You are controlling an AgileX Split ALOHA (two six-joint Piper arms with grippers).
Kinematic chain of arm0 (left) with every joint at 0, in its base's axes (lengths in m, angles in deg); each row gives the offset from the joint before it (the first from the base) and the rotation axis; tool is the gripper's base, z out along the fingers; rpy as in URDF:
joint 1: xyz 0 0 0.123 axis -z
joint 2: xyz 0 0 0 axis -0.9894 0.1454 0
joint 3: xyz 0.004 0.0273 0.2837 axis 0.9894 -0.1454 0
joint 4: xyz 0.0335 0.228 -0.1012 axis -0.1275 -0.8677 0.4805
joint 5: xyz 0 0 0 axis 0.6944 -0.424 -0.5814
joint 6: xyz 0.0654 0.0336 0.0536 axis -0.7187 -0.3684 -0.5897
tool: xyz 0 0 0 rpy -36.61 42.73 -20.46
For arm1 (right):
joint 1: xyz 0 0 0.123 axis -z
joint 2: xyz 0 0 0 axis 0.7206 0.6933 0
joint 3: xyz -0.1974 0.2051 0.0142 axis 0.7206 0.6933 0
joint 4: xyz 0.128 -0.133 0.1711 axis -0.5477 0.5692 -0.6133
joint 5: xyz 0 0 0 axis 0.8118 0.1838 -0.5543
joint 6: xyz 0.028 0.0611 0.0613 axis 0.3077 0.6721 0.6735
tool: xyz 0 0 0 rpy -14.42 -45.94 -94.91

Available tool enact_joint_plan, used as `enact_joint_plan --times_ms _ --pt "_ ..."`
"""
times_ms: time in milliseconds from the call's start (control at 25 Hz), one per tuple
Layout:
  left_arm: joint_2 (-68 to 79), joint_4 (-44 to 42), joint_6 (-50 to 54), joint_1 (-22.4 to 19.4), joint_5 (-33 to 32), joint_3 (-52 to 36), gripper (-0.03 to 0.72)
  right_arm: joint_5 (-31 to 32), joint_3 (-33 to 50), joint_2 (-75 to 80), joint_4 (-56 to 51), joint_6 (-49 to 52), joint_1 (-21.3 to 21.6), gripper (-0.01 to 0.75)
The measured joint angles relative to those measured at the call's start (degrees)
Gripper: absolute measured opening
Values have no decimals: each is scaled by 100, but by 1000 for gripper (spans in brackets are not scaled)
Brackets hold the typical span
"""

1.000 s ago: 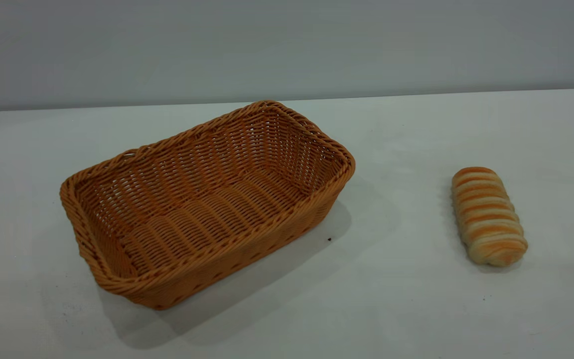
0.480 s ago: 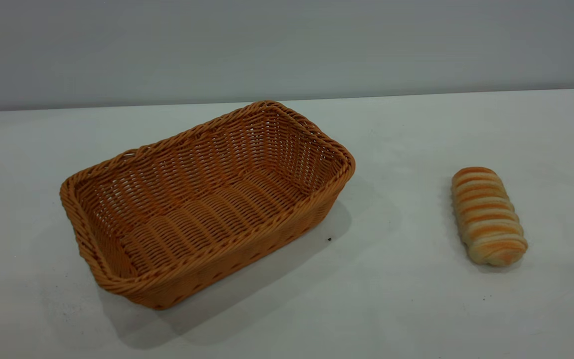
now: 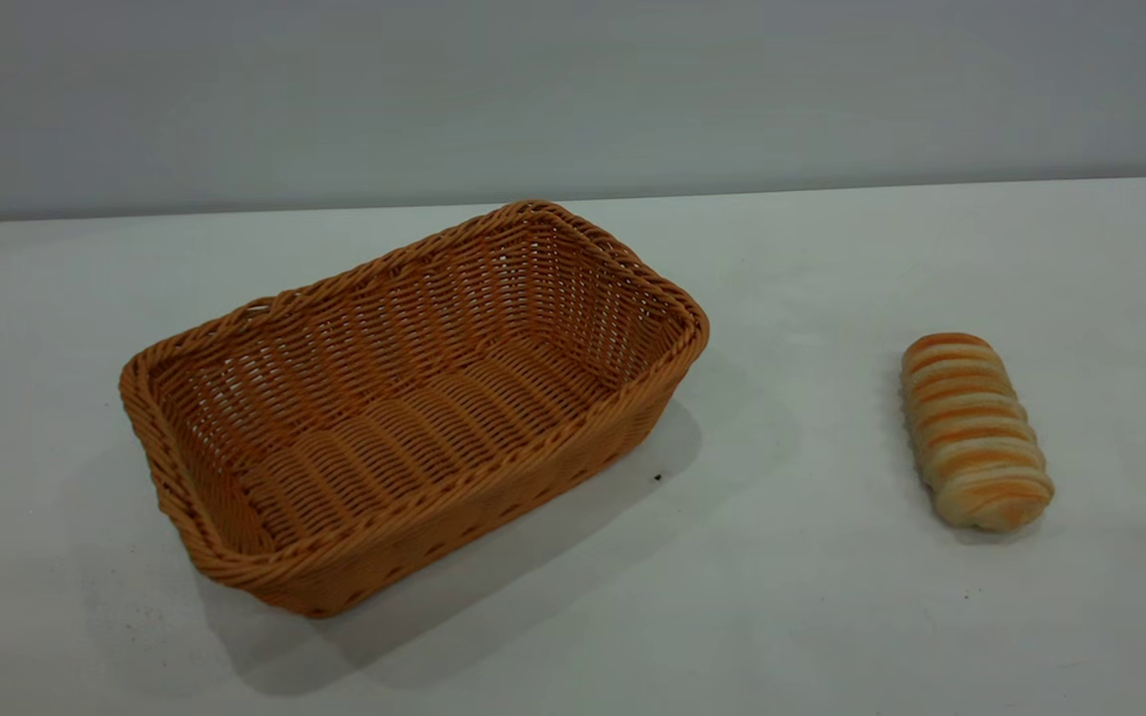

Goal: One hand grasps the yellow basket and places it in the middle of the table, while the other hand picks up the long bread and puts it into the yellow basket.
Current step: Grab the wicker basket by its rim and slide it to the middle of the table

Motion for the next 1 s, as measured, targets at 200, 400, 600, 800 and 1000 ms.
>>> enact_joint_plan --times_ms 200,400,600,800,1000 --pt "0 0 0 0 0 0 584 0 0 0 -43 0 0 579" --pt "199 0 0 0 177 83 584 -36 -6 0 -338 -5 0 579" --pt "1674 87 164 0 1115 557 584 -718 -255 950 -533 -144 0 579" --pt "3675 413 433 0 1723 1042 584 -1958 -518 2900 -990 -509 0 579" --pt "5699 967 505 0 2186 1314 584 -3128 -750 4745 -2208 -1703 0 579"
